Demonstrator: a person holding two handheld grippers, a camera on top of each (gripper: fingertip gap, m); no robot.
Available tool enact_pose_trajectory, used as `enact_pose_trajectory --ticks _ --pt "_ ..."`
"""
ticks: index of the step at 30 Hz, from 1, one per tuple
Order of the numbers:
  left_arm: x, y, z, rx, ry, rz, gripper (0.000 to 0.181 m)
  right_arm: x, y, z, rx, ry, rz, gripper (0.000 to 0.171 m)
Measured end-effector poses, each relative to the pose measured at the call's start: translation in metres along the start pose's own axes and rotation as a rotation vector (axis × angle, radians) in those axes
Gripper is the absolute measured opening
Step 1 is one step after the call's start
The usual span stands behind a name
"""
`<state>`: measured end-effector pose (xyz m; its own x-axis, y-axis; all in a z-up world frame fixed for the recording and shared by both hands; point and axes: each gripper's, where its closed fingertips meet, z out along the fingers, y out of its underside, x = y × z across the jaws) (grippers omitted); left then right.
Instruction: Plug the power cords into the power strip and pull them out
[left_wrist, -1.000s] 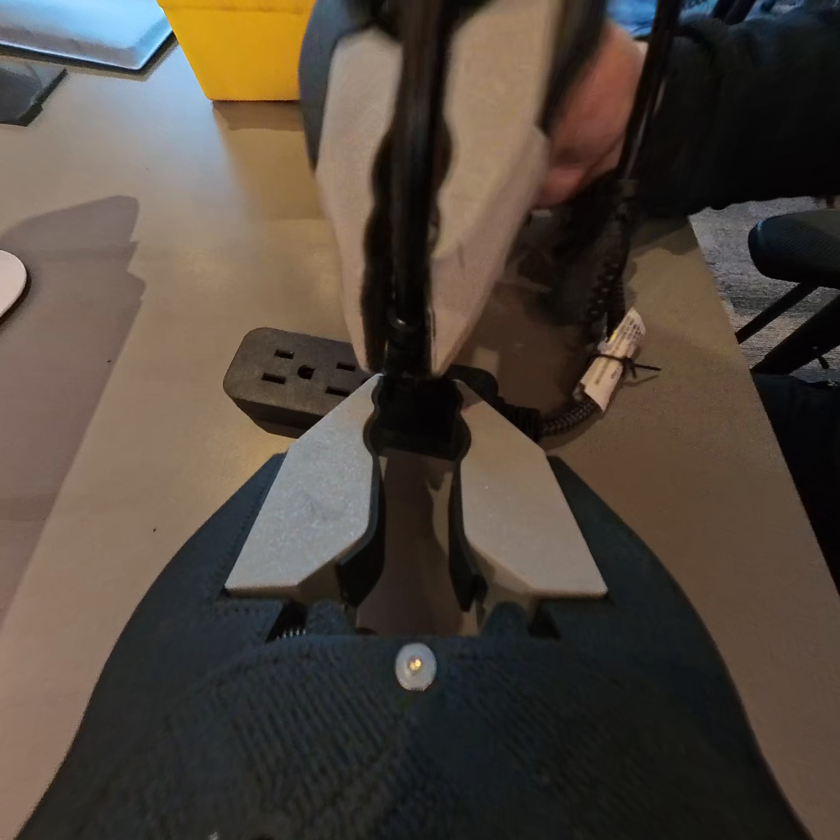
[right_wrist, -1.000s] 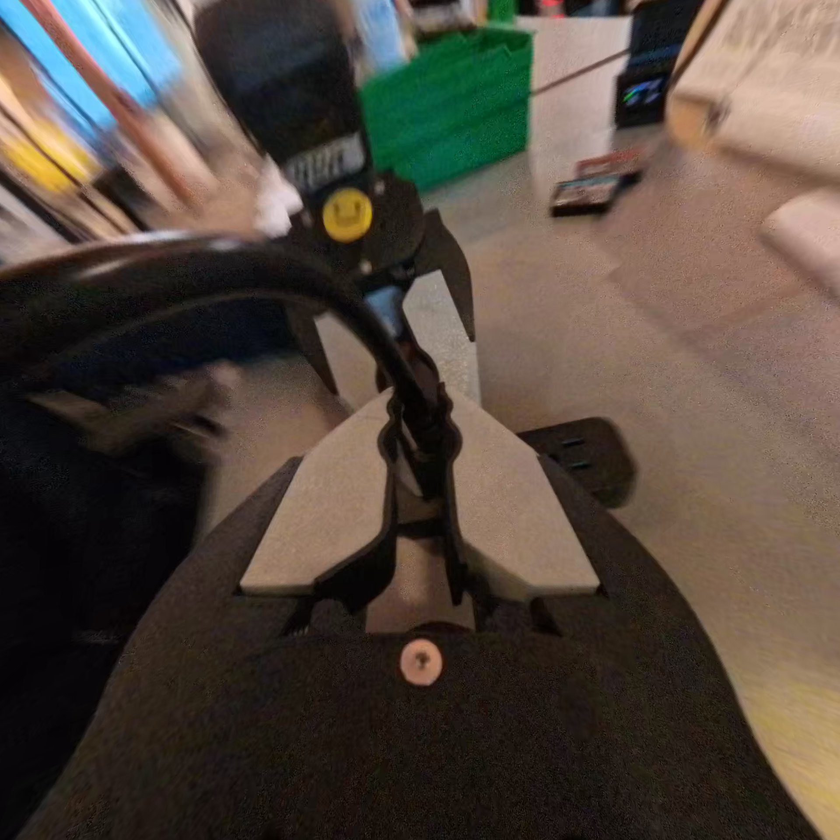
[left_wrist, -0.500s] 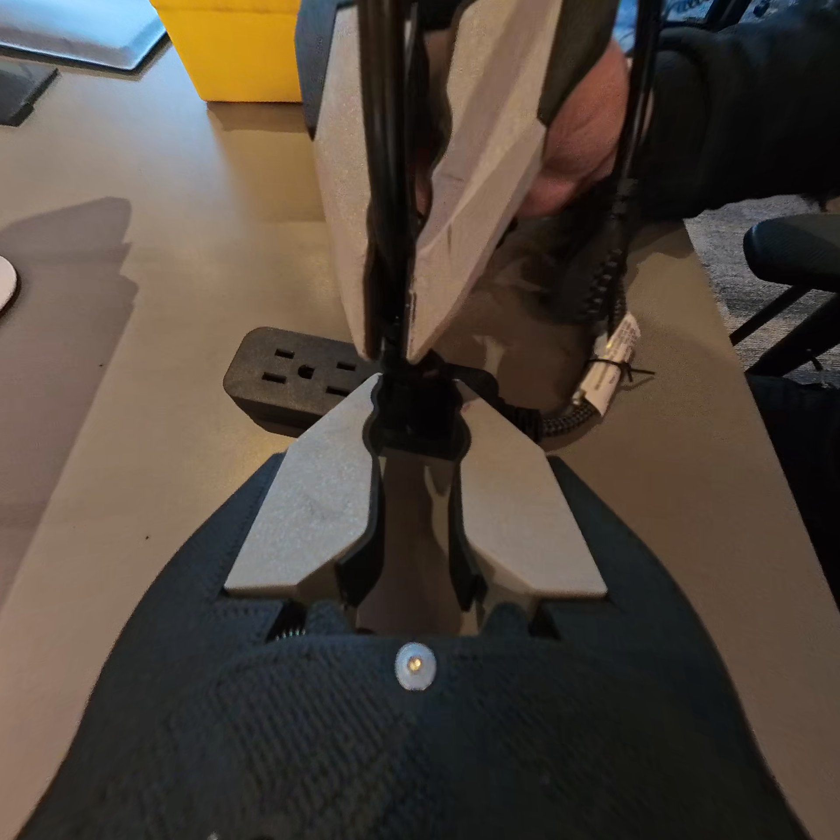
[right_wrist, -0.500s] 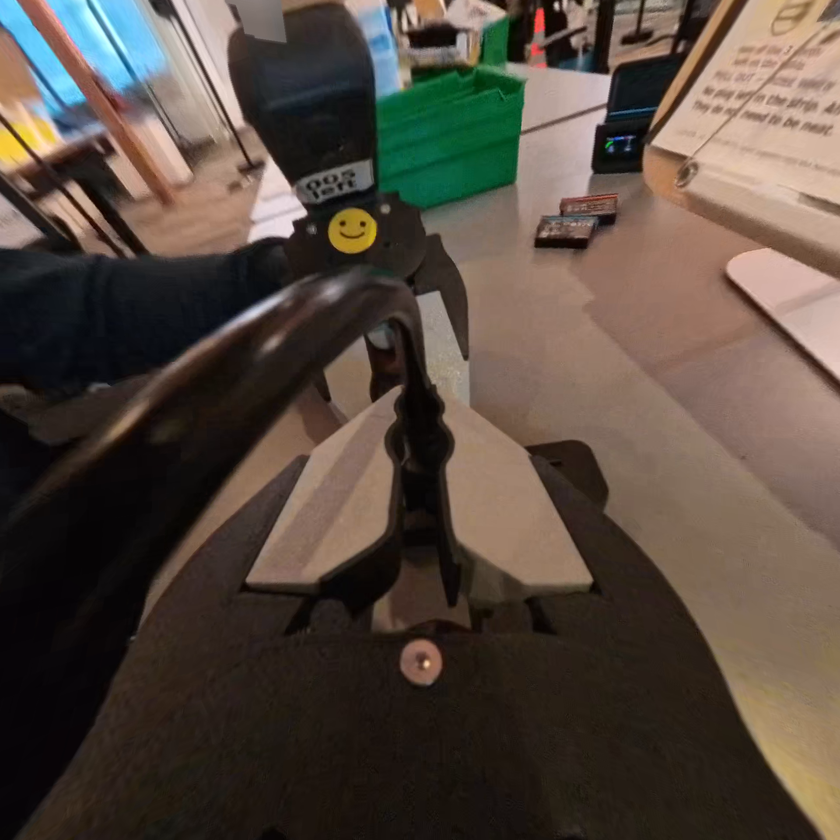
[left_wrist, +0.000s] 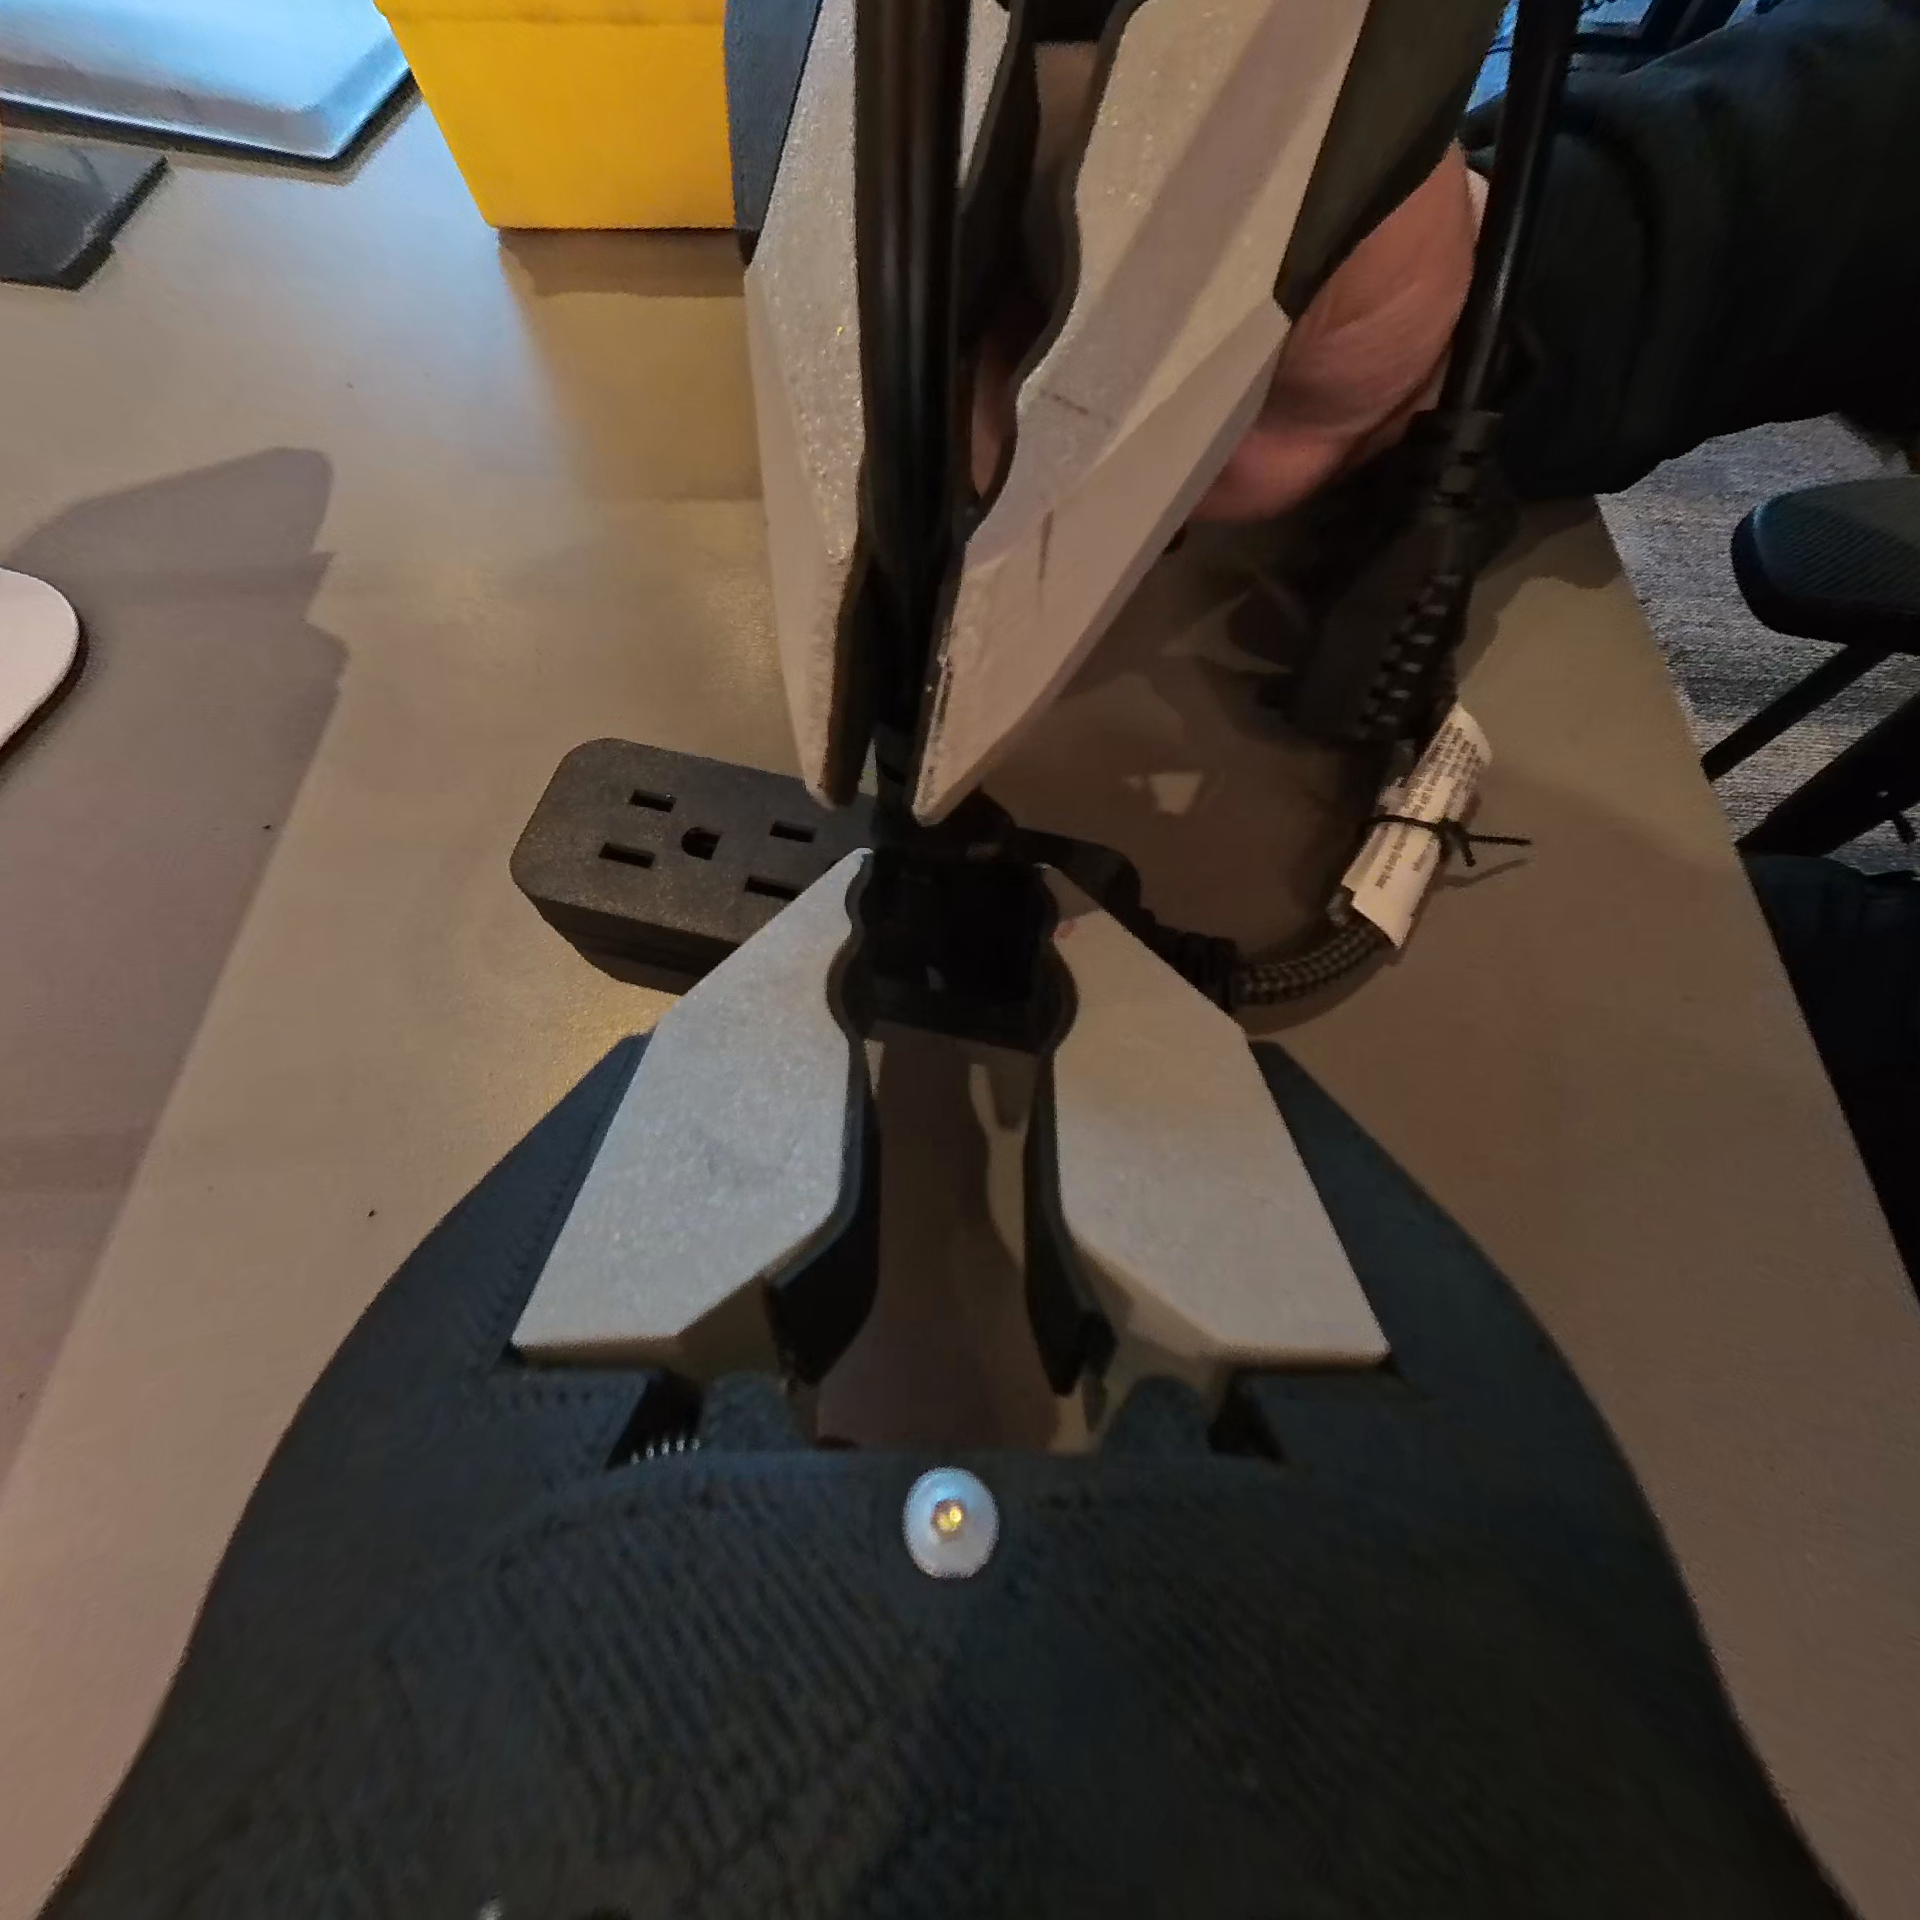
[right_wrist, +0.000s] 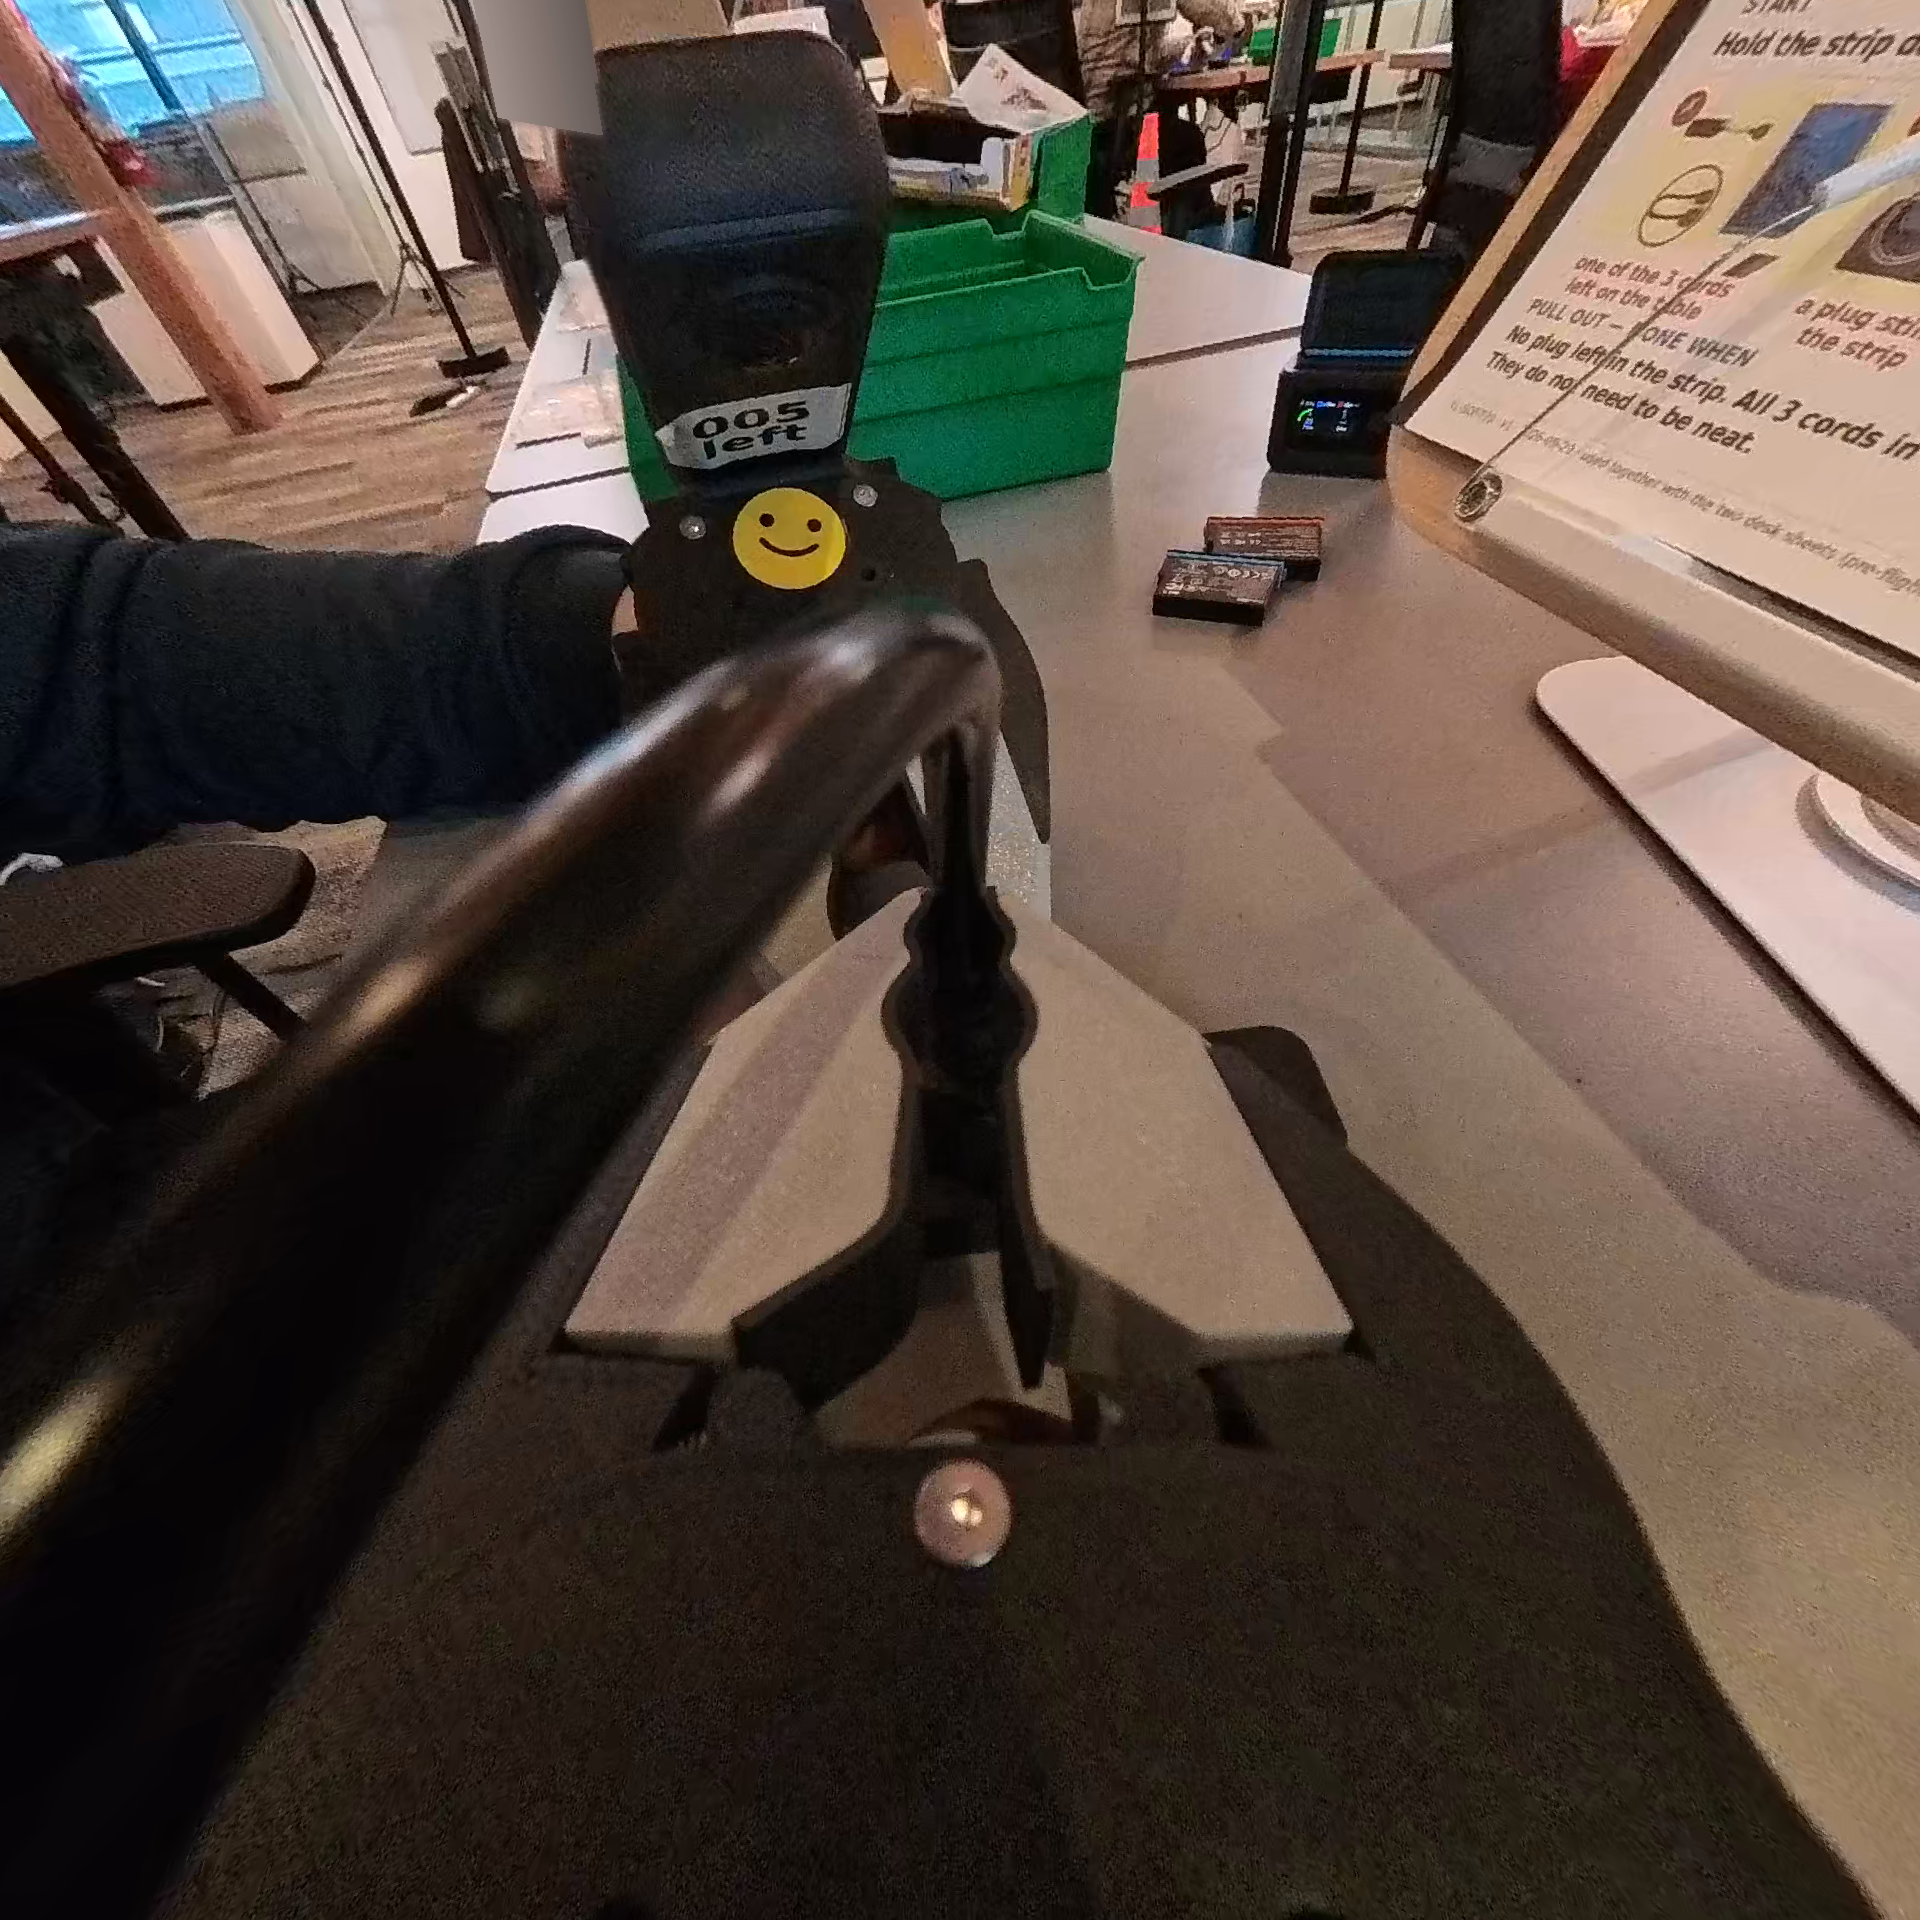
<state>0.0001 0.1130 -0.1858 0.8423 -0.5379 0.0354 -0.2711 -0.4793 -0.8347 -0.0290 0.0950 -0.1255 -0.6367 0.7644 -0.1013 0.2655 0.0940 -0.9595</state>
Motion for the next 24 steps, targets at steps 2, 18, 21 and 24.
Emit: enact_pose_trajectory --ticks 2,18,21,24 --pt "0.0 0.0 0.0002 0.001 0.0 0.001 0.026 0.0003 -0.0001 -0.0003 0.001 0.004 -0.001 0.003" --pt "-0.0008 -0.0005 0.0006 0.004 0.002 -0.007 0.026 0.0008 -0.0011 -0.002 0.013 -0.004 0.028 0.002" --pt "-0.0011 -0.0007 0.0006 0.005 0.002 -0.007 0.026 0.0006 -0.0013 -0.0021 0.013 -0.001 0.027 0.001" --pt "-0.001 -0.0008 0.0008 0.005 0.002 -0.005 0.026 0.0005 -0.0016 -0.0024 0.019 -0.005 0.034 0.002"
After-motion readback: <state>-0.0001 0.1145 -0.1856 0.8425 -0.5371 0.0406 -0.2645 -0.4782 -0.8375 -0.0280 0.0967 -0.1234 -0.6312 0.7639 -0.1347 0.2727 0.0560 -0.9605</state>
